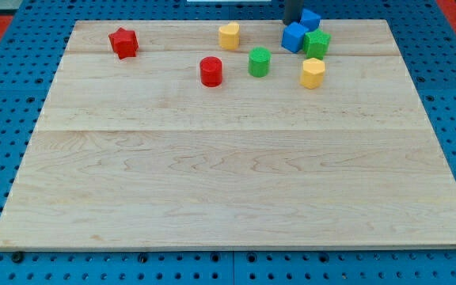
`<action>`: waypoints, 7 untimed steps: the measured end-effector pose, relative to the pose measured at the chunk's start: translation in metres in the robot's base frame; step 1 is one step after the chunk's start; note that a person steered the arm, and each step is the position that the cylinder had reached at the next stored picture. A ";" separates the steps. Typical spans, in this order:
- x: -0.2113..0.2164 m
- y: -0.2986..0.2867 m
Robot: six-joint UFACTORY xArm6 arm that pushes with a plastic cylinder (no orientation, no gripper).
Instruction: Push the blue triangle into the yellow heart
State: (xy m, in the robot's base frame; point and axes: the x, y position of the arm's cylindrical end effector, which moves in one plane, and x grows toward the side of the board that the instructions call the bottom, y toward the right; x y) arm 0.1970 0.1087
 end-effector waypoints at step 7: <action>0.039 0.011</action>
State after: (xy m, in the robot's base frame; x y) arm 0.2362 0.1196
